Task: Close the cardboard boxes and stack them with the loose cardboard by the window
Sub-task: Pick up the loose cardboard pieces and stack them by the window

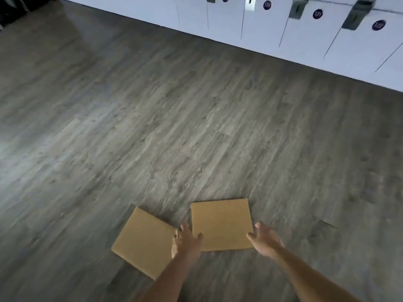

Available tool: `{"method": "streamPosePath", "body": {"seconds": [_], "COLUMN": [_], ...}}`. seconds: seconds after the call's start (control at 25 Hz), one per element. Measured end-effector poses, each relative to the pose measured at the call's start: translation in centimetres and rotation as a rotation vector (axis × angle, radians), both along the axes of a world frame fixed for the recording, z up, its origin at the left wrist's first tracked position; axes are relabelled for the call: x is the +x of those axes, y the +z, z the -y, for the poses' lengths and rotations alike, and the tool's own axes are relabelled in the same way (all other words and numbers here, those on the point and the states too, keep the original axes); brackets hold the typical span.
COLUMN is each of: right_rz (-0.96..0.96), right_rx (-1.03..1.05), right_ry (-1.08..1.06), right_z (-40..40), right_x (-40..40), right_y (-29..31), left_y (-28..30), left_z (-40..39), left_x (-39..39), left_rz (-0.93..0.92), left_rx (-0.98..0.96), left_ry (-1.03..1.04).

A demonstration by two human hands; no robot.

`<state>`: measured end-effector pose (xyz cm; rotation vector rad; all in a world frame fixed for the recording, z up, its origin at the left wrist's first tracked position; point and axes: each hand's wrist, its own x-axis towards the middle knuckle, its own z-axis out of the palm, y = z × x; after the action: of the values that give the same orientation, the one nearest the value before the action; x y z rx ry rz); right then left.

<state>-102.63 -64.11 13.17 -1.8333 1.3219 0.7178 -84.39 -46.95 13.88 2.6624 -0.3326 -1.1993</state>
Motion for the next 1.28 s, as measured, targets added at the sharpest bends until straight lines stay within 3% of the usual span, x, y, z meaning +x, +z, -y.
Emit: {"method": "streamPosePath", "body": {"seconds": [0.2, 0.36, 0.56, 0.72, 0.88, 1.0, 1.28], "right_rz": [-0.005, -0.007, 0.021, 0.0, 0.081, 0.122, 0.297], "right_rx": [-0.046, -0.058, -0.158, -0.223, -0.187, -0.167, -0.356], "right_ry": [-0.069, -0.163, -0.394, -0.403, -0.476, -0.513, -0.67], "right_z": [1.2, 0.9, 0.4, 0.9, 1.6, 1.6, 6.7], "right_x": [1.3, 1.8, 2.3, 2.0, 0.4, -1.3, -4.4], "right_y": [-14.6, -21.6, -25.5, -26.0, -23.1, -16.9, 10.2], "left_y": [-14.9, -22.2, -26.0, -26.3, -22.9, -16.3, 11.1], "left_z": [0.5, 0.7, 1.5, 1.9, 1.9, 2.0, 10.0], "left_x": [2.4, 2.8, 2.0, 2.3, 2.7, 2.6, 1.5], "left_rz": [-0.01, -0.024, 0.013, 0.018, -0.029, -0.001, 0.075], "left_rx": [0.065, 0.076, 0.018, -0.006, -0.044, -0.093, -0.236], "left_ry": [-0.025, 0.013, 0.168, 0.304, 0.257, 0.255, 0.116]}}
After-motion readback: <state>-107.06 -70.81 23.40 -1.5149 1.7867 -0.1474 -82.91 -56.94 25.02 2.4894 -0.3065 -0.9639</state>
